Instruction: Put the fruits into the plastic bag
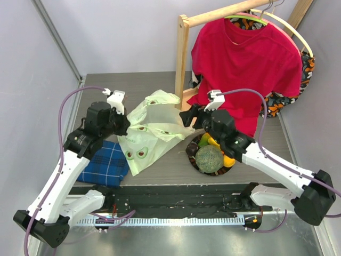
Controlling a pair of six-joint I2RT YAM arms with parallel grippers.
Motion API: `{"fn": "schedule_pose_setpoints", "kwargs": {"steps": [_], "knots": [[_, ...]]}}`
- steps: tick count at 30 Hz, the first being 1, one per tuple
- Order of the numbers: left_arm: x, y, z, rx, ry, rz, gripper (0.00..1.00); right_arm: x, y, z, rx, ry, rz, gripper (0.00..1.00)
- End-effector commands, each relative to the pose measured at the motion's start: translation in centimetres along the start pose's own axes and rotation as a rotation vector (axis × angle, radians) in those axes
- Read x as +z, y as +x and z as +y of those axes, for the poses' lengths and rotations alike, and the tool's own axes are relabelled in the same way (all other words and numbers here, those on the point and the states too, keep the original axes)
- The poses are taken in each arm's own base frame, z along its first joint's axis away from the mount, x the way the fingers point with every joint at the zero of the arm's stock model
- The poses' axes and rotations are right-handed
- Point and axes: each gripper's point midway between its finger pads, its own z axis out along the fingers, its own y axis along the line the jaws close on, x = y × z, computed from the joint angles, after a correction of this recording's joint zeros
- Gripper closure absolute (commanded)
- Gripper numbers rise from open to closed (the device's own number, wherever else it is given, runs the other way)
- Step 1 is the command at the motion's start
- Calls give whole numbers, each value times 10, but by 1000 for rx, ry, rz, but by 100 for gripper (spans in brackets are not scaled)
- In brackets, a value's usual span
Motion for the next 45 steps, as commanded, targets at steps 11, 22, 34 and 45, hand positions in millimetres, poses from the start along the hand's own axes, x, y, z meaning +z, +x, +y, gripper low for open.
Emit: {"fn": "schedule_pose_setpoints", "kwargs": {"steps": [11, 22, 34, 45], "knots": [[-14, -47, 6, 49, -32, -231, 100, -21, -16, 14, -52, -54, 6, 23], [-15, -51, 7, 44, -34, -303, 100, -98, -6, -96, -178, 480, 148, 8], [3, -25, -4, 37, 39, -215, 100, -88, 24, -122, -156, 605, 330, 1], [-1, -24, -1, 45, 27, -222, 100, -81, 48, -145, -48, 679, 398, 0]]}}
